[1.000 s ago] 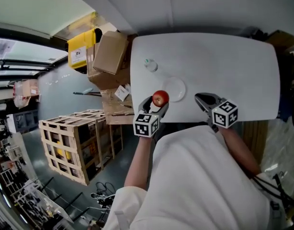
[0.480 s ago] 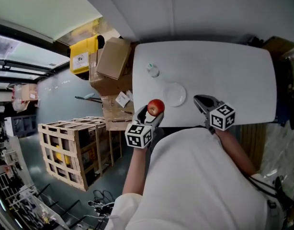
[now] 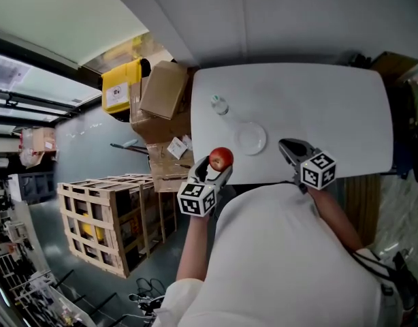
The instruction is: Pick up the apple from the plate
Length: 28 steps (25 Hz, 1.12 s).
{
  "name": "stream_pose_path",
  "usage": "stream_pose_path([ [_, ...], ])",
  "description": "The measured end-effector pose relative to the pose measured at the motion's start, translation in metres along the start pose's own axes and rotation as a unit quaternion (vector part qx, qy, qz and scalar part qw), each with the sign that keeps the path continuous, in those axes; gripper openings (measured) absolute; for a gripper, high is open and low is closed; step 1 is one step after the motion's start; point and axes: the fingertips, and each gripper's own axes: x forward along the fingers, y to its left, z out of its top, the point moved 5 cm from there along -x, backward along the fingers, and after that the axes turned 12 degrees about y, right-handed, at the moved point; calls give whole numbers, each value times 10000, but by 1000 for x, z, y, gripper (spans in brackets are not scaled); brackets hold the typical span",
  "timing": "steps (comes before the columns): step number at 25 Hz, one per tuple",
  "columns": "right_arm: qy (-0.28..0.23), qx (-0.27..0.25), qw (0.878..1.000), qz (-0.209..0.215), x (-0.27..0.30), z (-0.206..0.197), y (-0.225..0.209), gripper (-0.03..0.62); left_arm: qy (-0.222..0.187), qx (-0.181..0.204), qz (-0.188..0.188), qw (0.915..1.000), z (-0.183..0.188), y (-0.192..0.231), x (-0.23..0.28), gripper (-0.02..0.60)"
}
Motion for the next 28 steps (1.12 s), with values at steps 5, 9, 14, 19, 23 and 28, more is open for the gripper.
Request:
stream_pose_path([
  [5, -42, -53, 10000, -8, -1, 1, 3, 37, 10, 53, -46, 10000, 0, -2, 1, 341],
  [9, -44, -55, 10000, 4, -1, 2, 4, 37, 12, 61, -51, 10000, 0, -1, 1, 341],
  [14, -22, -62, 10000, 25, -1, 1, 4, 37, 12, 59, -58, 10000, 0, 0, 2, 341],
  [19, -32, -77, 10000, 13, -1, 4, 2, 37, -35, 27, -50, 10000, 3, 1, 4, 341],
  [23, -56, -86, 9999, 13, 0, 6, 2, 37, -75, 5, -54, 10000, 4, 2, 4, 341],
  [28, -56, -85, 9999, 20, 0, 8, 4, 37, -84, -21, -62, 9999, 3, 4, 3, 341],
])
